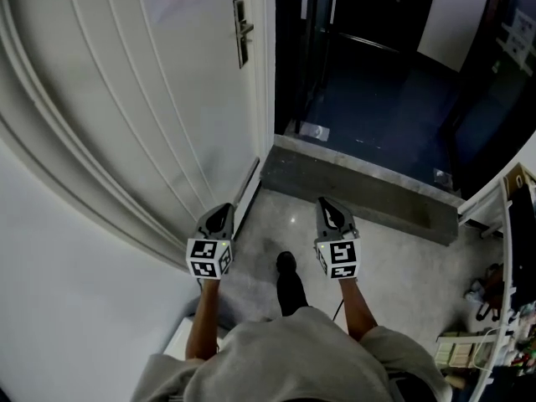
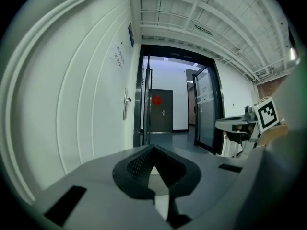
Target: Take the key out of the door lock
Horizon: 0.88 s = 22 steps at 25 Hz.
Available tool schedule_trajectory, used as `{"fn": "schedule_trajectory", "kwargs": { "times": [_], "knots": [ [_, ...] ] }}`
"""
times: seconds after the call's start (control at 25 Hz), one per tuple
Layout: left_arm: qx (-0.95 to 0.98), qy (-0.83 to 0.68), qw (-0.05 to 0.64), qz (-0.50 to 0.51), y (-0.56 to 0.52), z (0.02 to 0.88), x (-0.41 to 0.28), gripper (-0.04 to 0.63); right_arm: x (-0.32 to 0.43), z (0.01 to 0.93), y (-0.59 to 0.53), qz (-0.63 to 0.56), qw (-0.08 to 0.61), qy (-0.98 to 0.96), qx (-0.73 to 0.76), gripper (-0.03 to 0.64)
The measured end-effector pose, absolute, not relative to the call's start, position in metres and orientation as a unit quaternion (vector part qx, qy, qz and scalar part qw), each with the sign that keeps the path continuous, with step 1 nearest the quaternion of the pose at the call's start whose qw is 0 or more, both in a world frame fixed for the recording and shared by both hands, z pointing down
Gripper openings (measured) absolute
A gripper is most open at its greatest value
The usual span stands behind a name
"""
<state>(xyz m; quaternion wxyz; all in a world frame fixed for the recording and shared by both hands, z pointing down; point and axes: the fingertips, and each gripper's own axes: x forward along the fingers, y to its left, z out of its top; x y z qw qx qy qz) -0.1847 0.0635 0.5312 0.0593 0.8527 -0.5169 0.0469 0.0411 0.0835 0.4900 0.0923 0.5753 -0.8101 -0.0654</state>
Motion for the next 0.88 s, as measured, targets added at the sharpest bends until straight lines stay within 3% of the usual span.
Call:
{"fn": "schedule_trajectory", "kwargs": {
  "times": [0.88],
  "knots": [
    [0.836,-0.546,0.033,0.041,-0.284,0.476,-0.109,0.017,0.087,0.447,-0.280,-0.082,0.065,-0.845,0.525,0.023]
  ]
}}
